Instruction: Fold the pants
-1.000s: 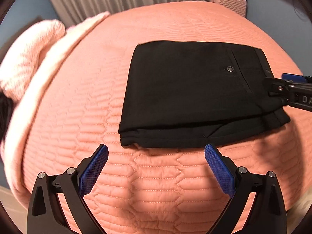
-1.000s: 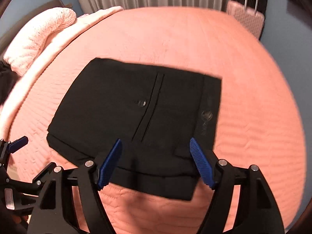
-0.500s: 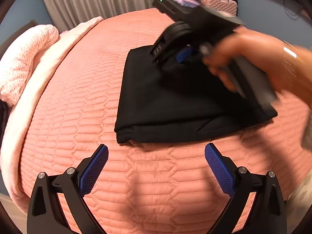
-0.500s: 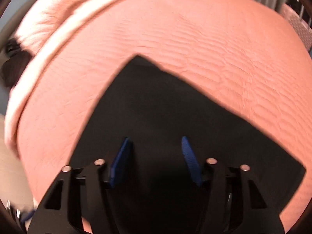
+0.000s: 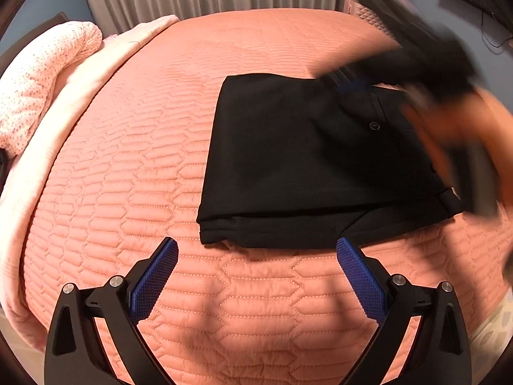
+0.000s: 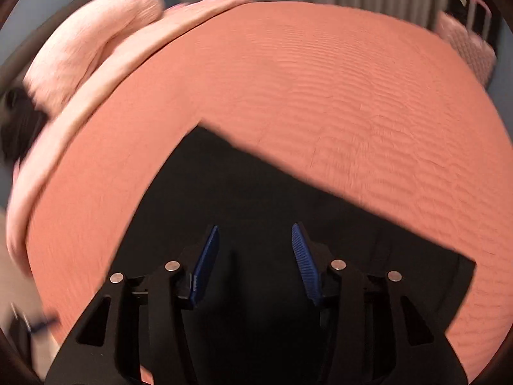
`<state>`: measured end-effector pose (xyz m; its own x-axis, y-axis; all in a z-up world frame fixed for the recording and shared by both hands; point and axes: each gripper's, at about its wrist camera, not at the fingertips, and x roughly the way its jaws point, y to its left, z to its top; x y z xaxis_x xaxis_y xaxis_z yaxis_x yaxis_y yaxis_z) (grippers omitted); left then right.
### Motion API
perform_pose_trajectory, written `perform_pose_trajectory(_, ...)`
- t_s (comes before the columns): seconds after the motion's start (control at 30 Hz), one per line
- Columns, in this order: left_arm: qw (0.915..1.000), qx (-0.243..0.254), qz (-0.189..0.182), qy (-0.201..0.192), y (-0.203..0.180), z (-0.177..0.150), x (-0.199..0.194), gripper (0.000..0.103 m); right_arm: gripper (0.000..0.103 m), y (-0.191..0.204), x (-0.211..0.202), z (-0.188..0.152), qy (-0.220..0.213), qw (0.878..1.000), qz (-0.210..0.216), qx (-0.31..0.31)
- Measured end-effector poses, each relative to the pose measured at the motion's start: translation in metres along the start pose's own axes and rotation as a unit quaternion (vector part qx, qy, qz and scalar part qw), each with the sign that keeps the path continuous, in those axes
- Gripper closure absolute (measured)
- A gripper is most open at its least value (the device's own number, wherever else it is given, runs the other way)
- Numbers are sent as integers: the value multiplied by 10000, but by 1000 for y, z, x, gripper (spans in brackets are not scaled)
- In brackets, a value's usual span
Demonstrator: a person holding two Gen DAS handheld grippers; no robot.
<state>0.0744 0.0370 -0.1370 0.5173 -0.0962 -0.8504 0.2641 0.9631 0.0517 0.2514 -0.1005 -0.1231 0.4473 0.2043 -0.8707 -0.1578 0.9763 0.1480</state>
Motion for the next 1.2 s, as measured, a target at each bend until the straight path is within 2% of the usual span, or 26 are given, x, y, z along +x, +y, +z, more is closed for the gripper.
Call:
perform_pose_trajectory(0.07,10000,-21,-9,0,-1,1,-2,5,57,0,-9,-45,180,9993,-271,-157)
perform_pose_trajectory(0.1,10000,-27,-11,-39,-2,2,-5,5,57,-10,-15,-73,238,9988,-430,-23)
perform_pose_trajectory(0.17,9999,-8,7,-126,-6,3,-12,5,56,-26,-38,-105,-55,9982,-423,423)
perform_pose_trajectory(0.2,9999,16,15,-143,-9,3,-13,5,56,-37,-54,-122,-61,9953,-559,787)
perform_pose_trajectory(0.23,9998,49,48,-161,-12,3,-15,5,56,-43,-62,-134,-62,9936,-639,928)
perform_pose_trajectory(0.3,9997,117,87,-207,-21,4,-19,5,56,-47,-81,-153,-236,9927,-518,1059)
perform_pose_trajectory(0.33,9996,146,108,-226,-24,4,-21,5,55,-45,-89,-159,-175,9918,-720,1042)
perform_pose_trajectory(0.37,9995,162,143,-235,-28,4,-23,5,55,-41,-94,-159,-122,9904,-947,1000)
perform_pose_trajectory(0.47,9994,179,182,-238,-36,5,-25,5,52,-36,-103,-153,-426,9915,-821,911)
perform_pose_trajectory(0.5,9993,192,215,-221,-40,4,-26,5,52,-41,-98,-153,-358,9915,-886,887)
perform_pose_trajectory(0.57,9992,221,248,-230,-43,4,-30,5,51,-54,-75,-167,64,9903,-1089,859)
perform_pose_trajectory(0.63,9988,303,309,-238,-45,1,-32,5,49,-72,-69,-190,173,9886,-852,1231)
perform_pose_trajectory(0.7,9984,360,383,-228,-46,-1,-31,5,49,-83,-82,-206,36,9863,-669,1509)
perform_pose_trajectory(0.8,9983,376,413,-156,-46,-2,-25,5,49,-90,-102,-214,43,9853,-848,1484)
perform_pose_trajectory(0.9,9977,396,529,-163,-42,-3,-21,5,49,-95,-125,-219,-169,9800,-794,1816)
perform_pose_trajectory(1.0,9978,269,603,-55,-33,-3,-9,5,49,-107,-142,-203,-450,9776,-528,1989)
perform_pose_trajectory(1.1,9979,162,627,46,-24,4,3,5,49,-115,-123,-180,-468,9801,-447,1876)
perform_pose_trajectory(1.13,9979,168,632,14,-22,7,6,5,49,-117,-103,-181,-238,9810,-466,1866)
perform_pose_trajectory(1.17,9978,201,623,-27,-21,12,9,5,45,-121,-86,-183,9,9806,-290,1939)
perform_pose_trajectory(1.2,9976,271,637,-42,-18,20,14,5,44,-127,-82,-188,-27,9764,-72,2157)
